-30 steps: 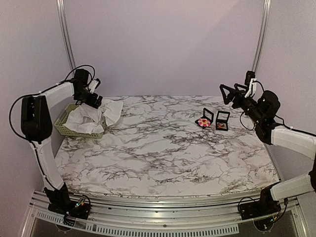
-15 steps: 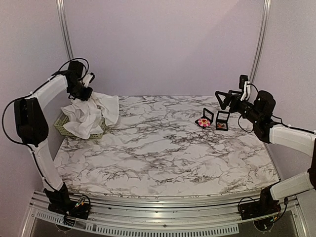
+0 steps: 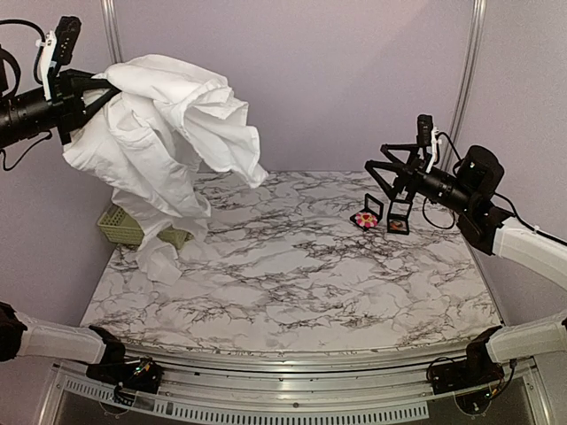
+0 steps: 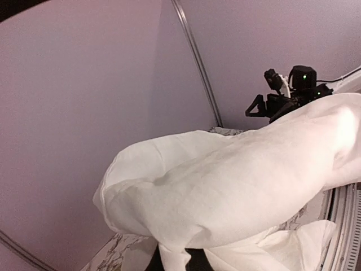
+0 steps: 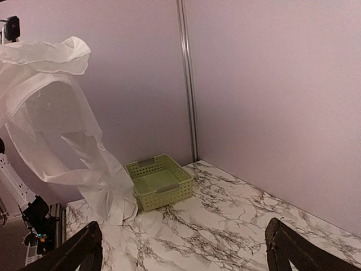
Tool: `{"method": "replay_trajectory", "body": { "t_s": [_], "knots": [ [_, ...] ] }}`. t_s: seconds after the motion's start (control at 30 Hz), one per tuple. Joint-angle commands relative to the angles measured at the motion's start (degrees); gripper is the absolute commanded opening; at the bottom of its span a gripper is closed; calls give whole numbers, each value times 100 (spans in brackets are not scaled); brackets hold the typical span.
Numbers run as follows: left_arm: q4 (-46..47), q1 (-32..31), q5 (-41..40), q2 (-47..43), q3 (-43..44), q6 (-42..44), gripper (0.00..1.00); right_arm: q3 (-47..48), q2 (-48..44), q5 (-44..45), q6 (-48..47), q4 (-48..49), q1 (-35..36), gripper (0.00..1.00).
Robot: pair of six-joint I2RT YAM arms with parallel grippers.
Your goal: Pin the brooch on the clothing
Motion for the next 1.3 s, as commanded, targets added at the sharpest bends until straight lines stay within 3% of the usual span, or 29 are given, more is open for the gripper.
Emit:
{"method": "replay_trajectory", "body": {
  "t_s": [0.0,0.27,0.47,0.63,0.83,0.87,0.9,0.97,1.0,1.13,1.27],
  "knots": [
    [-539,-33,1356,393,-361,-49,0,331,-61,-724,-139,-260,224,99],
    [577,-238,1003,770,-2177,-470,0,470,152,-297,14,-522,280,99],
    [1121,-444,478,1139,-3012,-211,0,643,1094,-307,-284,-994,961,98],
    [1514,-785,4,1752,-3095,-485,0,1145,1947,-9,-838,-1322,1676,98],
    [2033,-867,-588,2841,-2454,-1335,0,1159,2673,247,-282,-645,1920,99],
    [2055,-867,-598,3011,-2324,-1368,4,1137,2764,293,-83,-570,1972,99],
    [1981,-867,-550,3206,-2179,-1351,21,1147,2892,374,-5,-580,2024,99],
    [1654,-875,-334,3561,-1808,-1211,76,1191,3140,619,204,-667,2099,99],
    [1426,-880,-307,3710,-1620,-1148,96,1238,3242,759,275,-768,2116,99],
    [797,-849,-781,3672,-1226,-594,100,1549,3440,1771,405,-1535,2216,99],
    [1029,-461,-1354,2673,-1889,-224,100,1908,3459,3265,275,-1946,2652,98]
  ]
}}
